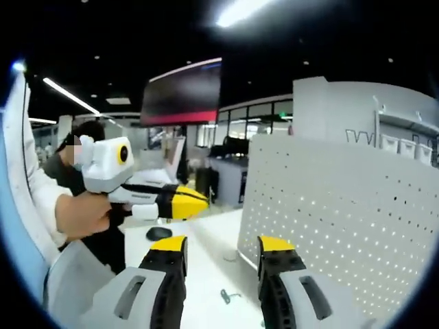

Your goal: Insert the hook assembly into the mounting plate slot until the hook locks in place.

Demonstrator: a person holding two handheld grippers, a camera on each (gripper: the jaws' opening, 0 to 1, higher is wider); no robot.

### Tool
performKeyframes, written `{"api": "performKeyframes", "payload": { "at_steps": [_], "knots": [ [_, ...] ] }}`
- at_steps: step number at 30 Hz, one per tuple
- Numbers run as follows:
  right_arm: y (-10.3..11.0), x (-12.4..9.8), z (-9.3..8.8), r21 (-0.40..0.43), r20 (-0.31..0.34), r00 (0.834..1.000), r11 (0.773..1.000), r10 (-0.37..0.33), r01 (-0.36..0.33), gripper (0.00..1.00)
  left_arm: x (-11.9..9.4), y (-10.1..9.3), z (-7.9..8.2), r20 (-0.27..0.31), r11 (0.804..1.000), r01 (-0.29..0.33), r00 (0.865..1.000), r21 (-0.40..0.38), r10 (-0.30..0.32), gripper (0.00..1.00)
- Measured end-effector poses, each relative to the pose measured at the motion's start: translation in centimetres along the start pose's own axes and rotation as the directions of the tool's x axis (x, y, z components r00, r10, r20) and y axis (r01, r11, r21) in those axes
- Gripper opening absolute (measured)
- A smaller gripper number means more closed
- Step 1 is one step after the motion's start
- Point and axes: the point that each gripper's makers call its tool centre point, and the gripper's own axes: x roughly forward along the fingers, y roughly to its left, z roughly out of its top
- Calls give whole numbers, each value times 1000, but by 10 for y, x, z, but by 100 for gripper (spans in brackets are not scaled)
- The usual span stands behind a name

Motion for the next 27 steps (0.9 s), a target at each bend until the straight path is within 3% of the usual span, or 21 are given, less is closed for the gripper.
{"api": "performKeyframes", "payload": {
  "at_steps": [8,14,27],
  "knots": [
    [-15,-11,-4,21,-3,998,998,-58,58,59,11,12,9,19,1000,-26,999,8,26,3],
    [-25,-20,-5,52,1,994,993,-107,107,73,23,31,18,40,997,-79,996,3,79,3],
    [-32,-27,-8,55,-6,993,991,-121,122,75,56,66,43,87,985,-171,982,29,168,3]
  ]
}}
